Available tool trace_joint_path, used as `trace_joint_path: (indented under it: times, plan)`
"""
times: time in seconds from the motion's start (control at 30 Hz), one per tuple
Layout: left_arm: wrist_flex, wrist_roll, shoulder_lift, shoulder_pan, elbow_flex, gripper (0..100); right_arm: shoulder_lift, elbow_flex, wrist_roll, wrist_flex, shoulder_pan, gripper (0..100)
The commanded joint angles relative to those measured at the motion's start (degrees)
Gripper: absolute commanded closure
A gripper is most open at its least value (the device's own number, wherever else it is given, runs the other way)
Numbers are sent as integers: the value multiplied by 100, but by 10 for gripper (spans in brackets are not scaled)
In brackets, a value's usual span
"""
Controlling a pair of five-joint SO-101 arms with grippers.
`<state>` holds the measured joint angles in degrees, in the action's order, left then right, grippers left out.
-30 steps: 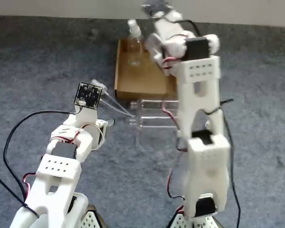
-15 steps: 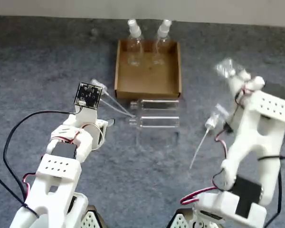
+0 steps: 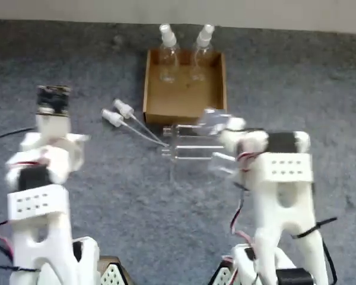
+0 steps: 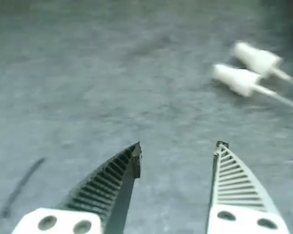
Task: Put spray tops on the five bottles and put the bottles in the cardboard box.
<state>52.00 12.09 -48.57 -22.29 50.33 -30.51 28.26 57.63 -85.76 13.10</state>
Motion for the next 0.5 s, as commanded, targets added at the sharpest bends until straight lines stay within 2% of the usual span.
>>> trace_joint_path:
  times: [0.0,0.07,0.17,0.27,0.47]
  plan:
    - [1064,774,171,-884,-1341,811,233,-101,-747,198,1569,889]
    - [1398,1125,488,-980,-1604,810,716,-233,-1143,593,2123,888]
    - [1732,1565,1024,-989,-1833,808,1569,-620,-1442,998,2545,886]
    - [1925,1846,1332,-971,-1877,807,2343,-1147,-1477,1077,2686,876]
    - [1996,1996,1156,-690,-1675,807,3187,-1798,-1486,1103,2712,760]
